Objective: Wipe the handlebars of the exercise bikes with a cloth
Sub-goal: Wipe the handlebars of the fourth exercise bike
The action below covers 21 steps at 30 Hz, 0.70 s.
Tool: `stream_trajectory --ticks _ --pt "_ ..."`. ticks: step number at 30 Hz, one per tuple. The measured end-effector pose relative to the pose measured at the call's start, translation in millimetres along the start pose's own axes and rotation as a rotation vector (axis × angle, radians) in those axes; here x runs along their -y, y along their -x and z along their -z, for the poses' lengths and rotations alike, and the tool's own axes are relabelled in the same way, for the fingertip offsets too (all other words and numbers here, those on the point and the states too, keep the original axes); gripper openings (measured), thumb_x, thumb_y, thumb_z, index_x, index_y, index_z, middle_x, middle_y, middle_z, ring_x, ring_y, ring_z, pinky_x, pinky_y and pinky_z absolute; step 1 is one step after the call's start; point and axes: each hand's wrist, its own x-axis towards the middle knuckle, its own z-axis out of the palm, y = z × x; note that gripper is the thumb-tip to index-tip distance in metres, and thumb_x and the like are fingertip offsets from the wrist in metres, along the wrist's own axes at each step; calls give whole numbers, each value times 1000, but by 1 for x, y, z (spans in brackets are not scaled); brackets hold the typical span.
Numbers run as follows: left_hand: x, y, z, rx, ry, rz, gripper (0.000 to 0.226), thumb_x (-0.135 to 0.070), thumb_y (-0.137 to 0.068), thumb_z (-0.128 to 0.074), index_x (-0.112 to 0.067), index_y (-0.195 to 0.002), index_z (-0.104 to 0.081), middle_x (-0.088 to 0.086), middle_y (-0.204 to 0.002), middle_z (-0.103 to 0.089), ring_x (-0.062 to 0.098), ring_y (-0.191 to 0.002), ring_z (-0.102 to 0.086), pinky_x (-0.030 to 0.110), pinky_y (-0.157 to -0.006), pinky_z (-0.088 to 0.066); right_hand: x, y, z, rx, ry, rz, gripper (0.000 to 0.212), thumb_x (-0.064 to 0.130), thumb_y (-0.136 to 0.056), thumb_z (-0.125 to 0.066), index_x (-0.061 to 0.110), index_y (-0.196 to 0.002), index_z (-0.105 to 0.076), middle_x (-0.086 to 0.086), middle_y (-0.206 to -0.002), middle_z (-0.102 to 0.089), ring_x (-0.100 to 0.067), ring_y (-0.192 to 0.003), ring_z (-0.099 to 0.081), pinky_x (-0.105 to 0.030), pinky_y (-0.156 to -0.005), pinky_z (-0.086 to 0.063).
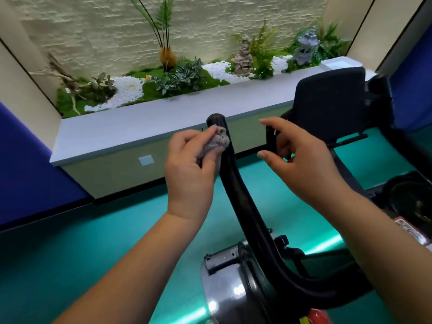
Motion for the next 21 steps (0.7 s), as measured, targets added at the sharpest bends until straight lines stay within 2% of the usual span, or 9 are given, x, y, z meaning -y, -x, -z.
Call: stream_trajectory --ticks 3,6,10,13,17,21 --pt "6 1 -1 7 15 -13 31 -3 -83 -68 -10 -113 -69 0 -98 -53 -3 -91 -48 8 -86 -37 -1 0 0 -10 -14 -8 48 23 -85 -68 36 -129 -52 10 -72 -48 -5 -69 -48 -3 -63 -34" --pt "6 41 5 105 62 -16 27 -4 -83 -69 -10 -110 -70 1 -97 -55 -2 -94 -51 12 -86 -41 -1 1 -2 -13 -9 -23 48 24 -86 -67 37 -130 -51 11 -74 -48 -4 -71 -48 -3 -64 -35" --pt "5 40 9 167 117 -75 23 -4 -82 -68 -4 -105 -71 6 -99 -54 -8 -96 -50 8 -87 -39 2 2 -4 -35 1 -34 48 23 -87 -66 36 -131 -51 13 -74 -46 -3 -71 -48 -2 -64 -34" --pt "6 15 5 140 47 -131 24 -8 -86 -66 -5 -109 -71 8 -103 -49 3 -95 -46 11 -89 -37 3 3 -5 -46 1 -43 49 21 -87 -66 34 -131 -51 14 -75 -45 0 -71 -48 -1 -64 -33" --pt "2 41 4 201 60 -132 21 -7 -87 -67 -4 -107 -71 6 -98 -52 9 -94 -53 21 -89 -45 3 4 -2 -34 -5 -39 52 21 -87 -66 35 -134 -50 15 -77 -46 1 -72 -49 0 -65 -33" --pt "-2 38 10 245 5 -212 20 -12 -89 -62 -3 -104 -72 1 -96 -53 12 -90 -54 19 -86 -44 0 4 0 -10 -2 -36 54 24 -86 -67 37 -135 -47 14 -80 -49 -3 -74 -49 -2 -66 -35"
